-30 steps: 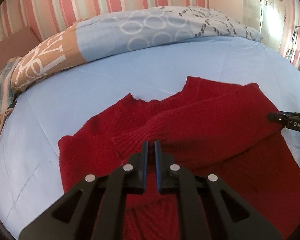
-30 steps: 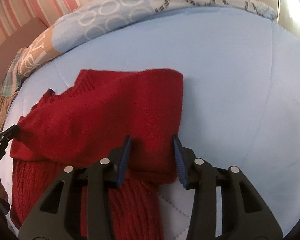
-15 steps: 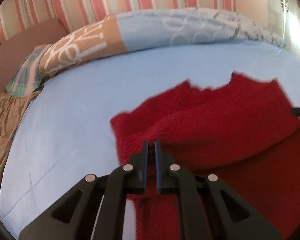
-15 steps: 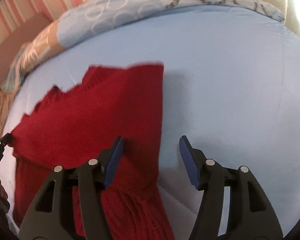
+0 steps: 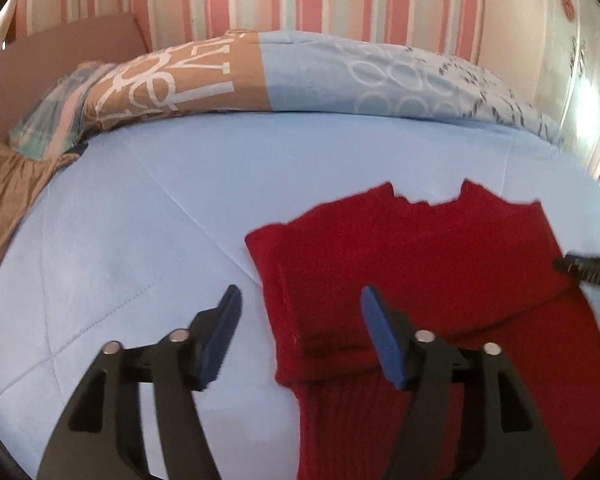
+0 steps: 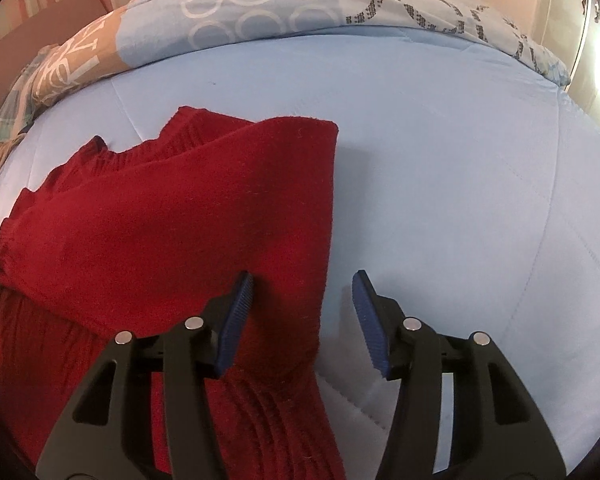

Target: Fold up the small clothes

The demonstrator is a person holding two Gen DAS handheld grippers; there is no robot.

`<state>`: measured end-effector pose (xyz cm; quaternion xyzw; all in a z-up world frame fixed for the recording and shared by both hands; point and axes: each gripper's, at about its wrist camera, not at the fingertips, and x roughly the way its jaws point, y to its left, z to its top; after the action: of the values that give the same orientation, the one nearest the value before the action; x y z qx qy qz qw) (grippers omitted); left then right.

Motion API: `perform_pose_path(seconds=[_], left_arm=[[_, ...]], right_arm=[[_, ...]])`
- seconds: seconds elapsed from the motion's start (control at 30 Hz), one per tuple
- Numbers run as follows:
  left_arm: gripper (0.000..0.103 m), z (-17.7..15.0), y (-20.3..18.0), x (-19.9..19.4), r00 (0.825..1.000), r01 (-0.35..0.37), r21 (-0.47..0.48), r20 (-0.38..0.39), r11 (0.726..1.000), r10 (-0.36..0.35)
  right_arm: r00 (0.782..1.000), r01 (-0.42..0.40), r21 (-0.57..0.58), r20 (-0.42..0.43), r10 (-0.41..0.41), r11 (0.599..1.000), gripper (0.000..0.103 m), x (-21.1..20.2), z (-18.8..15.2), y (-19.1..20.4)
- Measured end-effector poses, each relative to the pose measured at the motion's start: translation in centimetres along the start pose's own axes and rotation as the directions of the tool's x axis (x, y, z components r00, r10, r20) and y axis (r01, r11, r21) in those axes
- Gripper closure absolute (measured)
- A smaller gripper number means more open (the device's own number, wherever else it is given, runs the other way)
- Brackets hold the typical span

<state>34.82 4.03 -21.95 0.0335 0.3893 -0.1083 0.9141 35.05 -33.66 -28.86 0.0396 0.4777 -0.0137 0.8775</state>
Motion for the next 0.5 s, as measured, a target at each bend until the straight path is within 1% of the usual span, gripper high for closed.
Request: perform_pose_path(seconds=[0.03, 0.07, 0.1, 0.2, 0.23, 0.3, 0.33, 0.37, 0.4, 0.47, 0.5], left_arm=[[0.036, 0.5, -0.1, 0.5, 1.0, 0.017, 0.0, -0.014, 1.0, -0.017], [0.034, 1.2, -0.4, 1.7, 0.997, 0.043, 0.007, -0.066, 0.999, -0.043], [0.034, 1.5, -0.7, 2.6, 0.994, 0.045, 0.018, -0.097, 0.999, -0.043], [0.035, 1.7, -2.7, 6.3, 0.986, -0.007, 0.1, -0.167, 0.995, 0.024], [0.035, 1.4, -3.2, 7.7, 0.98, -0.048, 0.132, -0.188, 0.99, 0.072], [0.033, 1.0, -3.3, 8.6, 0.978, -0.077, 0.16, -0.179, 0.984, 0.106], [0.033, 0.7, -3.0, 8.8, 0.98, -0.078, 0.159, -0.17, 0.984, 0.105], [0.033, 0.6, -2.8, 8.8, 0.981, -0.072, 0.15, -0.166, 0.986, 0.097], [0.029, 0.5, -2.7, 8.7, 0.982, -0.079, 0.143, -0.16, 0.987, 0.101], [0.026, 0.2, -2.3, 8.3, 0.98, -0.116, 0.134, -0.146, 0.984, 0.136], [0.026, 0.2, -2.1, 7.9, 0.981, -0.114, 0.121, -0.142, 0.986, 0.131]], right_arm=[[1.0, 0.002, 0.0, 0.001, -0.002, 1.0, 0.051, 0.0, 0.0, 0.1], [1.0, 0.003, 0.001, 0.0, -0.003, 1.0, 0.051, 0.1, 0.0, 0.1], [1.0, 0.001, 0.006, -0.003, -0.001, 1.0, 0.051, 0.1, 0.1, 0.1], [1.0, 0.0, 0.01, -0.007, 0.0, 1.0, 0.051, 0.3, 0.3, 0.2], [1.0, 0.003, 0.006, -0.01, -0.003, 1.0, 0.051, 0.3, 0.3, 0.2], [1.0, 0.013, -0.005, -0.008, -0.013, 1.0, 0.048, 0.3, 0.3, 0.2], [1.0, 0.023, -0.01, -0.008, -0.023, 1.0, 0.046, 0.4, 0.3, 0.2], [0.999, 0.033, -0.013, -0.007, -0.033, 0.999, 0.044, 0.5, 0.2, 0.1], [0.999, 0.036, -0.013, -0.005, -0.036, 0.999, 0.042, 0.6, 0.2, 0.0], [0.999, 0.033, -0.006, -0.003, -0.033, 0.999, 0.042, 0.6, 0.2, -0.1], [0.999, 0.037, -0.007, 0.002, -0.037, 0.999, 0.043, 0.4, 0.2, 0.0]])
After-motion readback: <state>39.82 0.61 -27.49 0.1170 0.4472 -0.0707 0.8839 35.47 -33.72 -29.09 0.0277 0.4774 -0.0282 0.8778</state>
